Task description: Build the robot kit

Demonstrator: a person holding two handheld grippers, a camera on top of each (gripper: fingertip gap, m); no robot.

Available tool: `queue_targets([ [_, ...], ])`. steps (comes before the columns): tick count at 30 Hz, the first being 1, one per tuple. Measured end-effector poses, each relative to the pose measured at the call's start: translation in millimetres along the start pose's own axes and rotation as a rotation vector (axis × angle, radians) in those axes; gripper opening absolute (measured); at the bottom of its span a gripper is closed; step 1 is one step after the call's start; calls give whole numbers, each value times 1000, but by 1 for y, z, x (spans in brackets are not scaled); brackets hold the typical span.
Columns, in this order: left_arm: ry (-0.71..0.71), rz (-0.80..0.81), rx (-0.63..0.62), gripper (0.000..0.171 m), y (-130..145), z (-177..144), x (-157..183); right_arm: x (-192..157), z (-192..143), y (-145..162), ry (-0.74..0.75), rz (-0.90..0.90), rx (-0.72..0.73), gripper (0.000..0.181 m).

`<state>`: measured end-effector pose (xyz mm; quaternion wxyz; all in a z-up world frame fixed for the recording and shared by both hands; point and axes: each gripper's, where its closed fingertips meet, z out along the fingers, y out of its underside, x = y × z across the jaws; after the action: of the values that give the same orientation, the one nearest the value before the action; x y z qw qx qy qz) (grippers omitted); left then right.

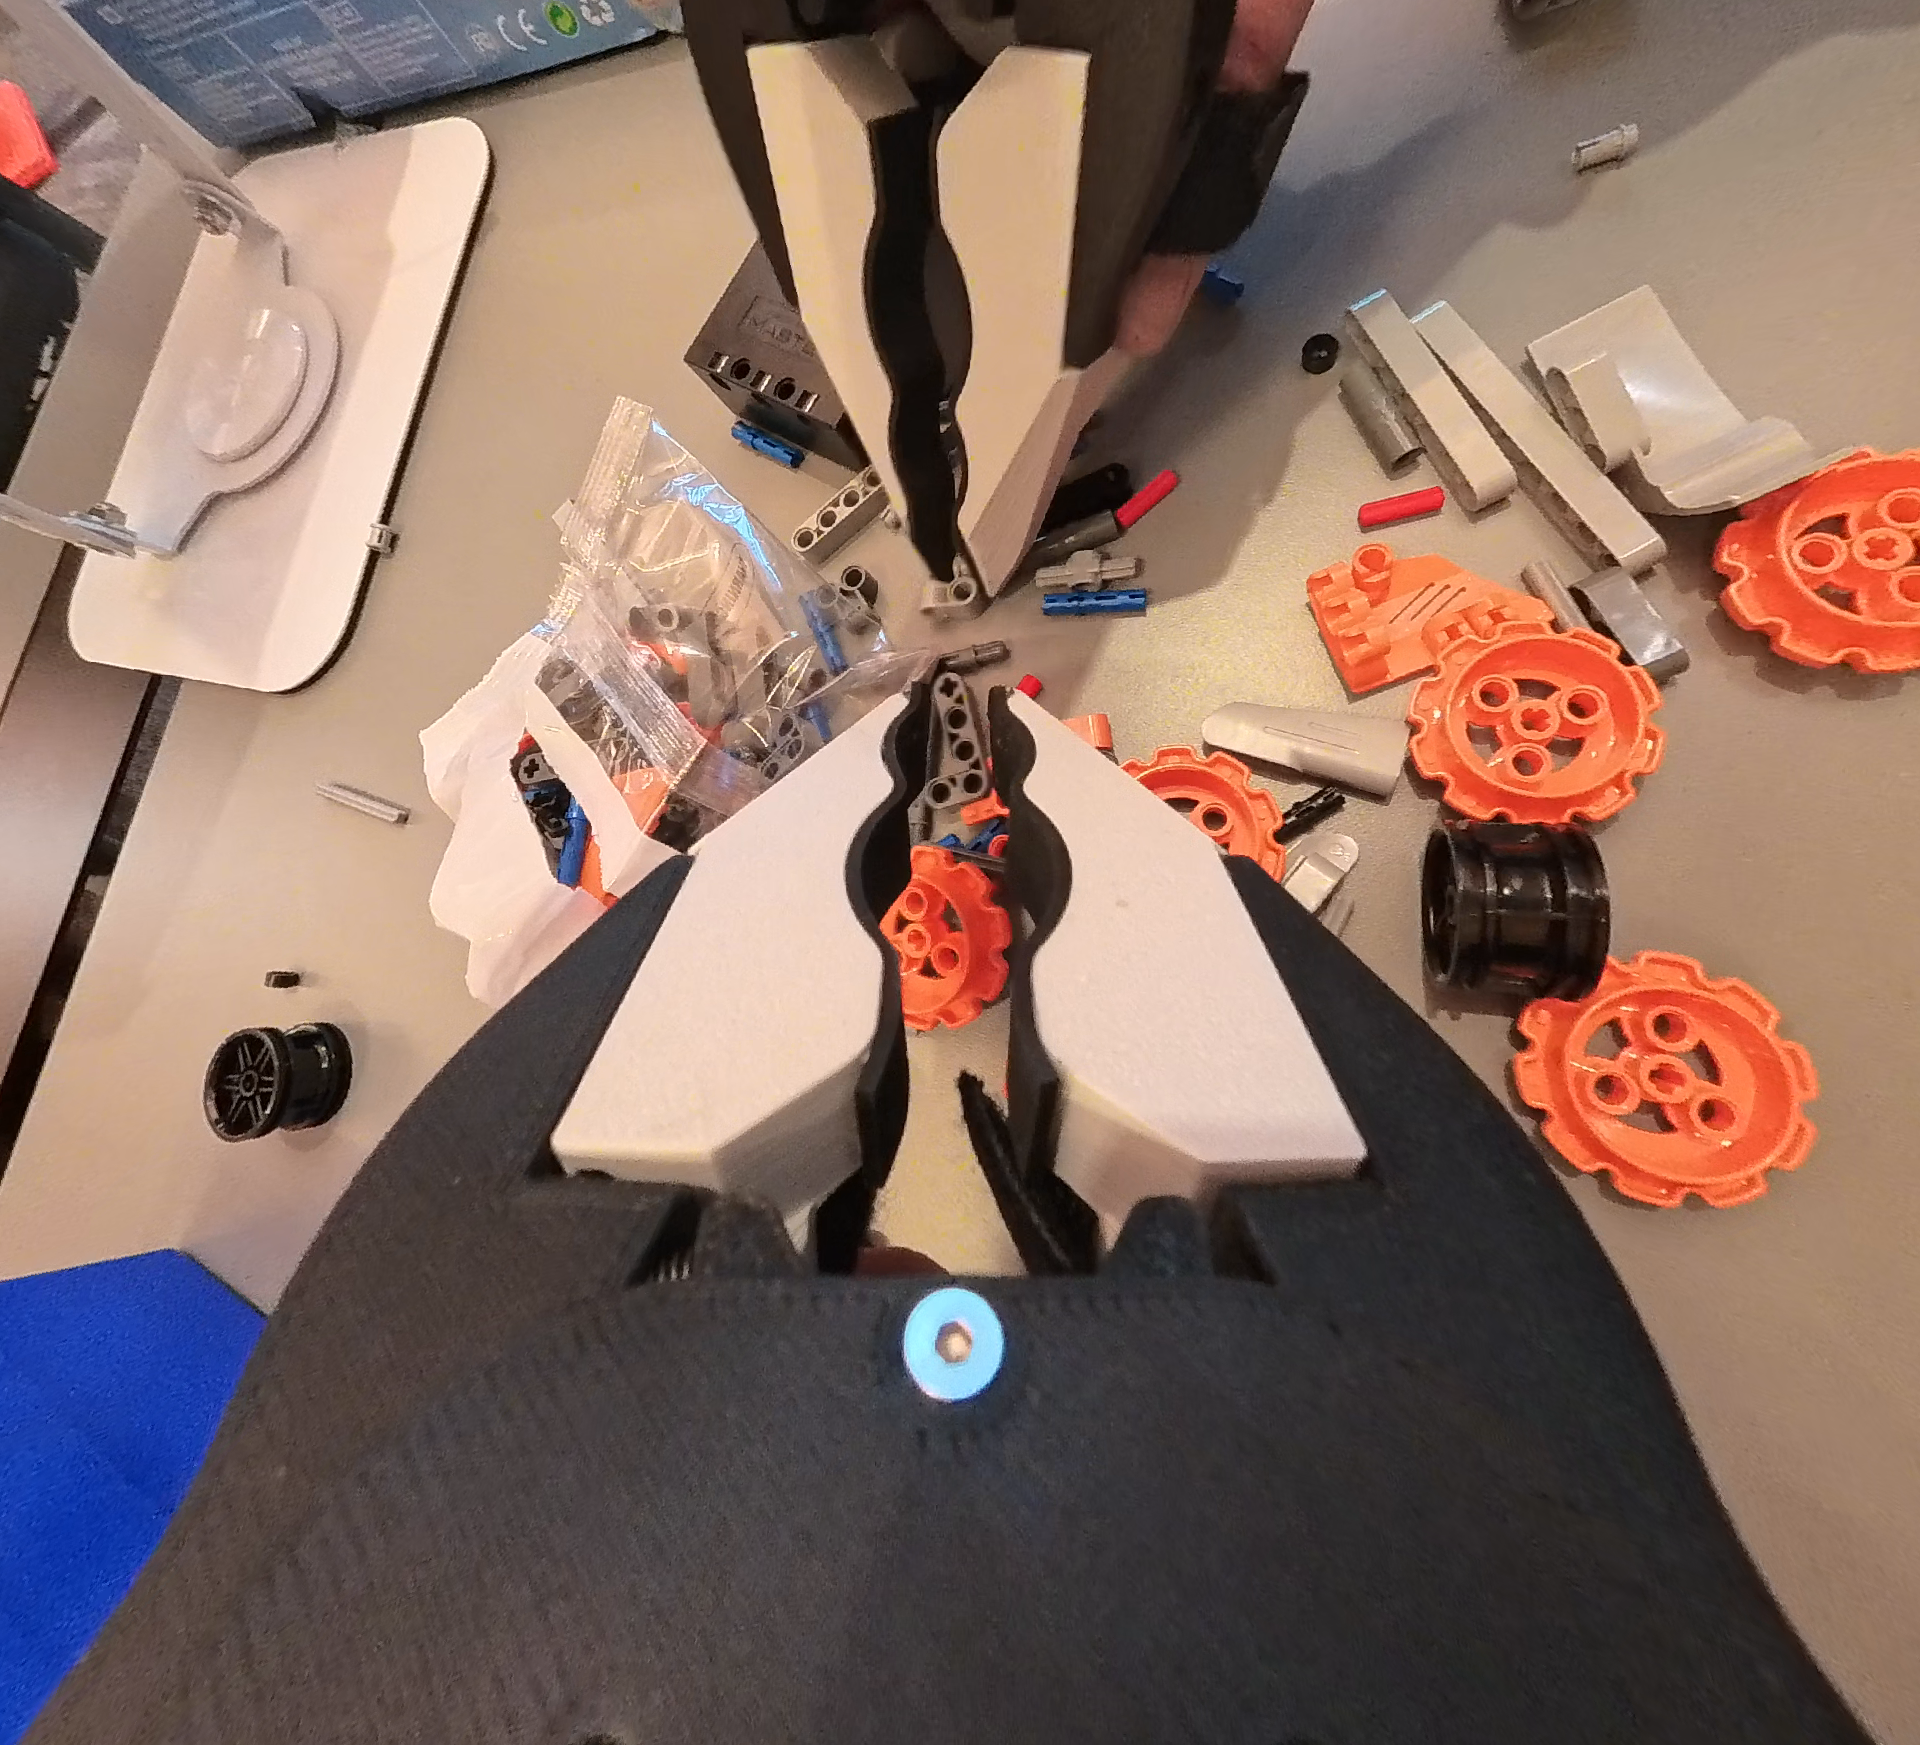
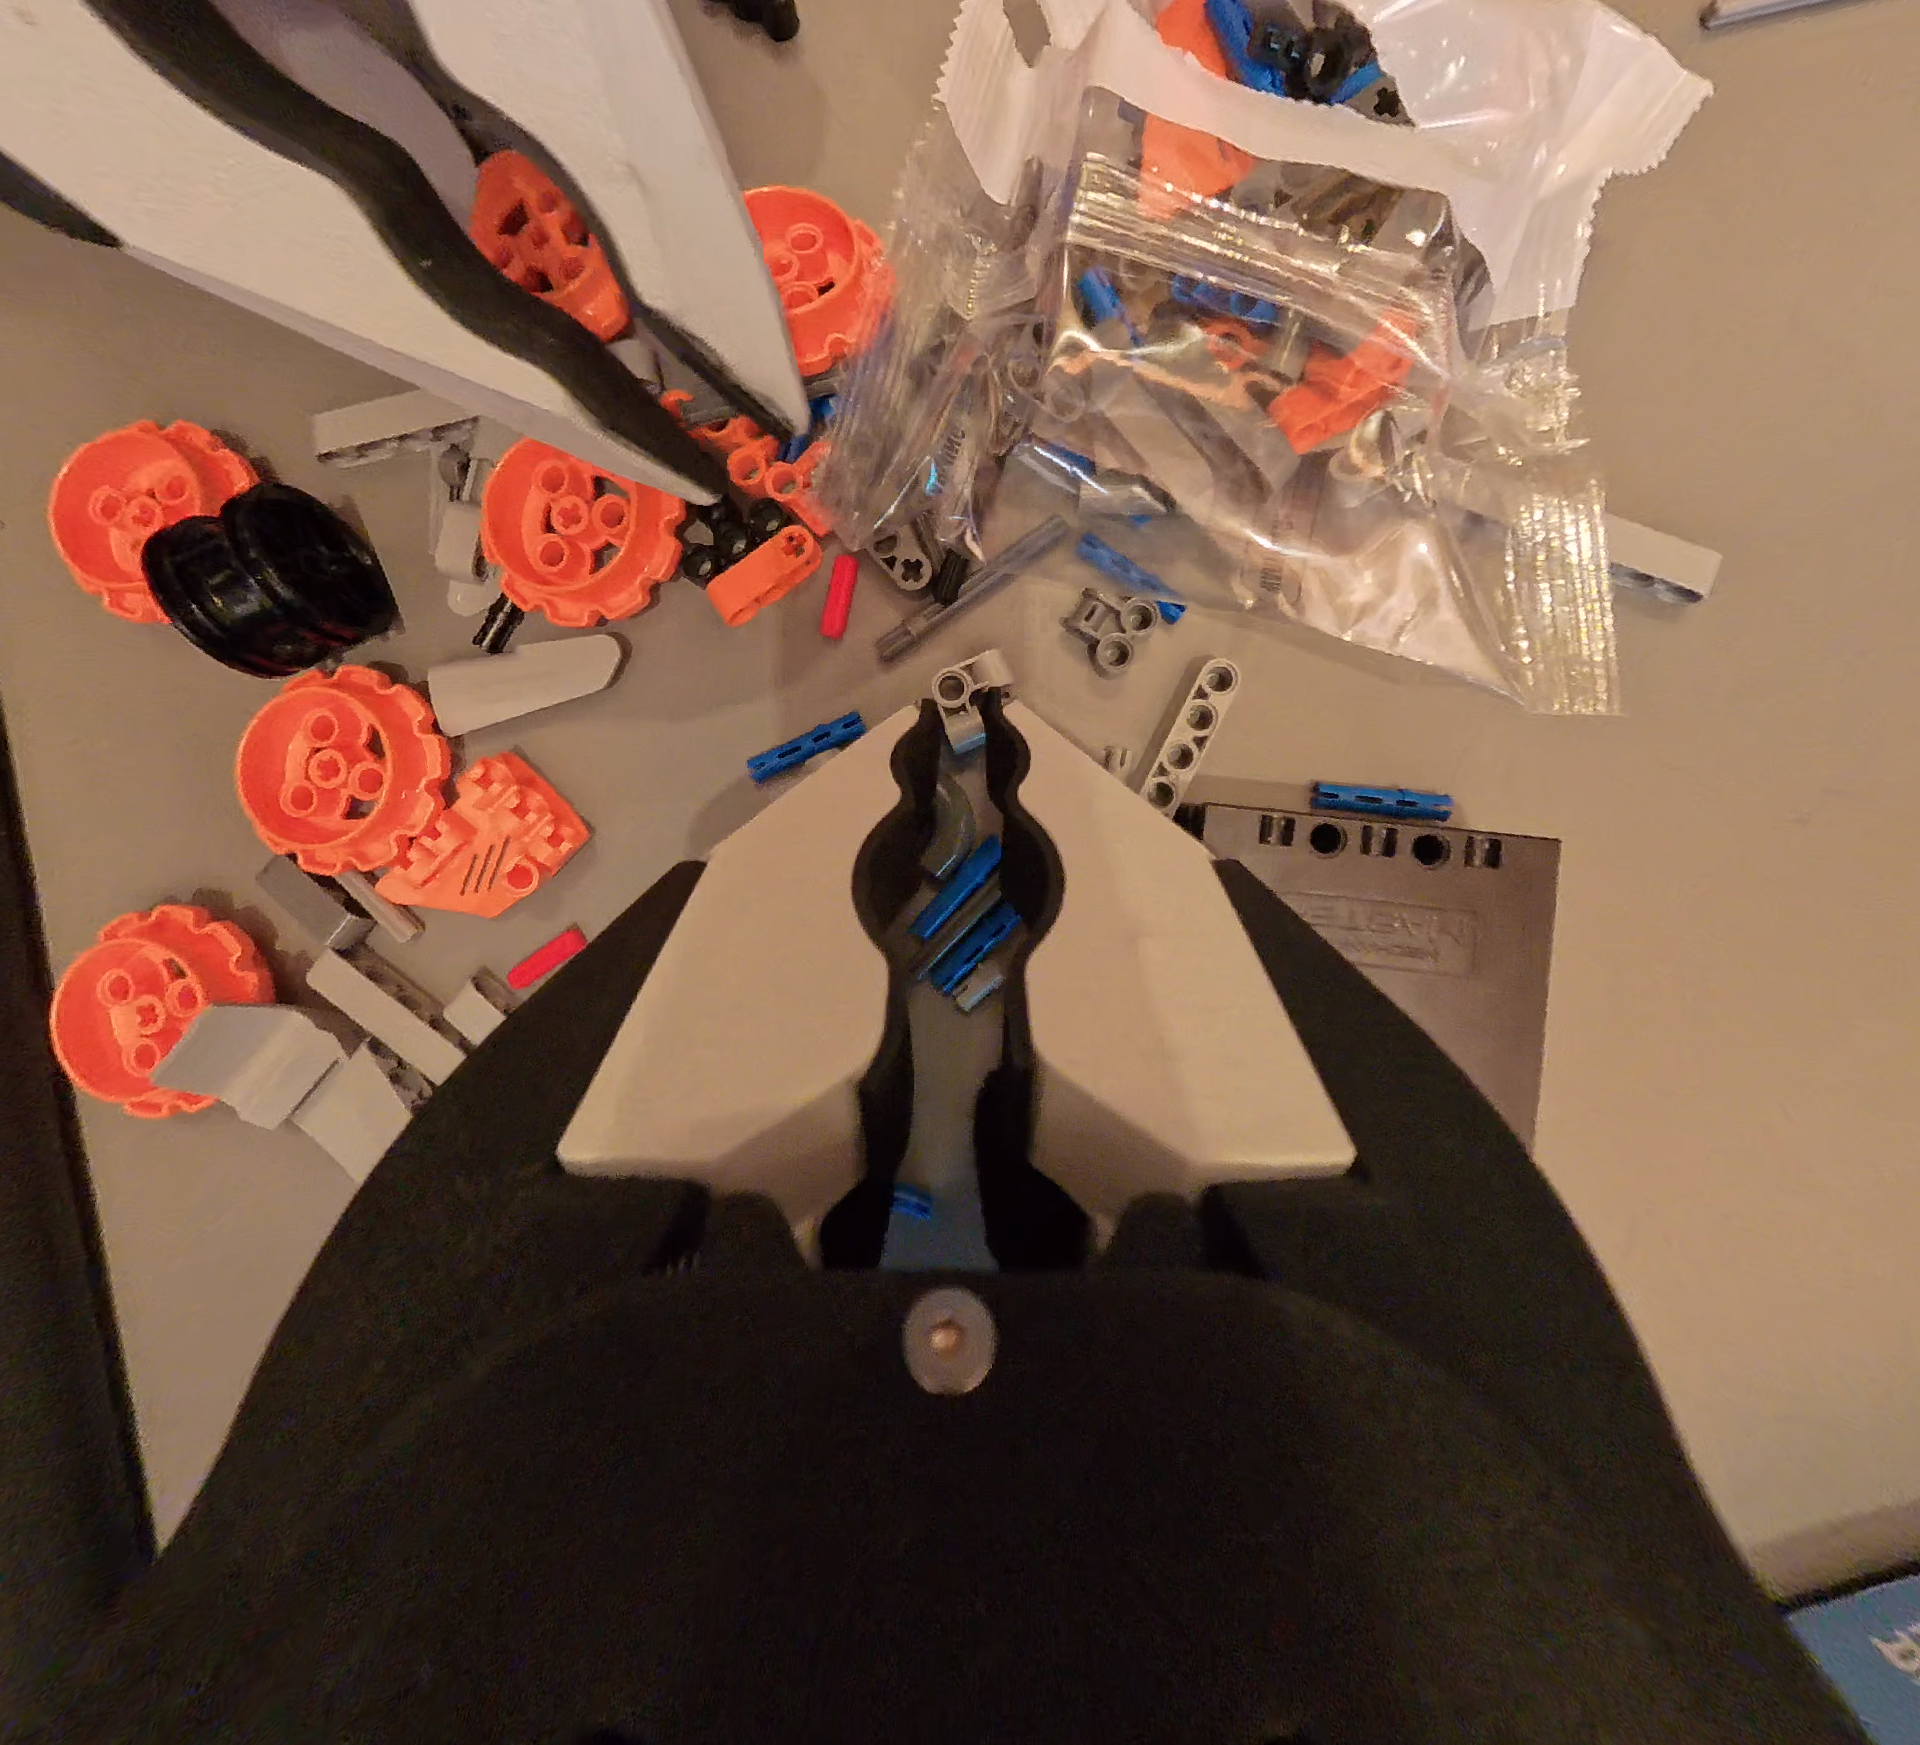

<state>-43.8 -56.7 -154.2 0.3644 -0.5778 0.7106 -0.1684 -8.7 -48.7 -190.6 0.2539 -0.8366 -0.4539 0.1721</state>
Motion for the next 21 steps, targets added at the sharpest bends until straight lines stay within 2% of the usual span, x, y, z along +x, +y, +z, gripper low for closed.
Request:
queue_targets([
  [2,-14,-8,7,9,-1,0,-3,-5,-9,-7,6,-62,45,6],
  [7,-27,-107,103,9,-21,-6,-11,-13,-51,-20,135,-194,139,6],
  [13,82,-213,293,10,-66,-18,0,-34,-111,-28,294,-307,318,6],
  [17,193,-267,396,10,-100,-20,16,-37,-134,-19,424,-367,336,6],
  [21,270,-300,445,11,-121,-14,27,-45,-150,-14,500,-395,372,6],
])
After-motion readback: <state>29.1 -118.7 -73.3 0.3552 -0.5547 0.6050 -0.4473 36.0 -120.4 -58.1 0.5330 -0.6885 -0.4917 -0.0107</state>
